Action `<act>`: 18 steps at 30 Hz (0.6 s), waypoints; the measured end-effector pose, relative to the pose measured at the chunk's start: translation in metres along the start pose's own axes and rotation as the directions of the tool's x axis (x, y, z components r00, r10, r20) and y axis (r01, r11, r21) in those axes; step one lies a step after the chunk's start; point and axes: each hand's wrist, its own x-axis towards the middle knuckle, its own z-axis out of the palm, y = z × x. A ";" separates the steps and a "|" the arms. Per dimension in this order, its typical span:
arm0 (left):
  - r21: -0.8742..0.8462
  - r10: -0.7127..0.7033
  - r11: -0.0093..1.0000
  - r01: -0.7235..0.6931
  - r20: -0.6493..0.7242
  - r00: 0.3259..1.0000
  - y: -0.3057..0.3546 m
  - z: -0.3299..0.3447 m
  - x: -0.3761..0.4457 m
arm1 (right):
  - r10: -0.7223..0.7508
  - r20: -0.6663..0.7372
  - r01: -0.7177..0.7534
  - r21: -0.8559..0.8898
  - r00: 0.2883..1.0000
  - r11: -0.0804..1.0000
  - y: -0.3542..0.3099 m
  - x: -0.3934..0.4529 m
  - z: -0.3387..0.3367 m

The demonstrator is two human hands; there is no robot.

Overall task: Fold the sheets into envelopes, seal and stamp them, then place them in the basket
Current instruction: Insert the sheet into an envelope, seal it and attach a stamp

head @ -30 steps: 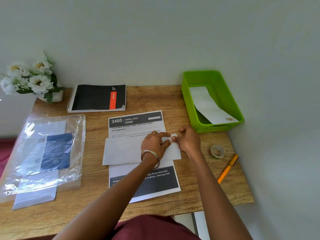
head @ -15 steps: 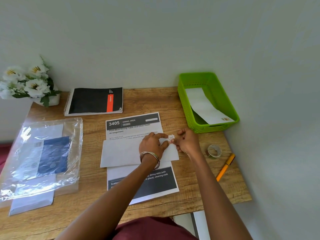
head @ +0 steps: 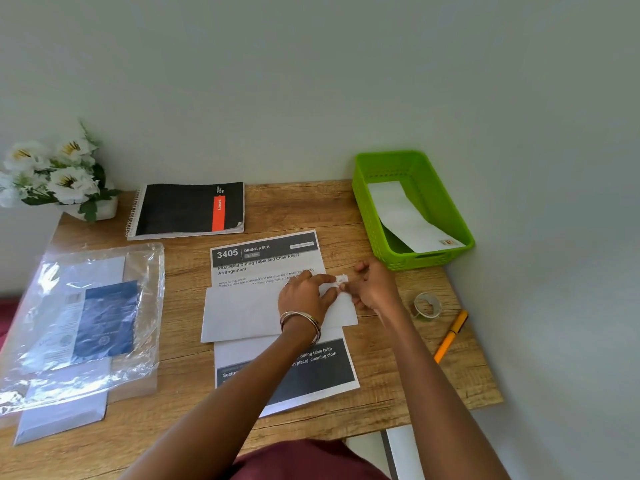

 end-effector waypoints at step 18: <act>-0.396 -0.051 0.909 0.131 0.207 0.977 -0.009 -0.028 0.005 | -0.167 -0.143 0.147 -0.140 0.975 0.979 0.008 -0.007 0.015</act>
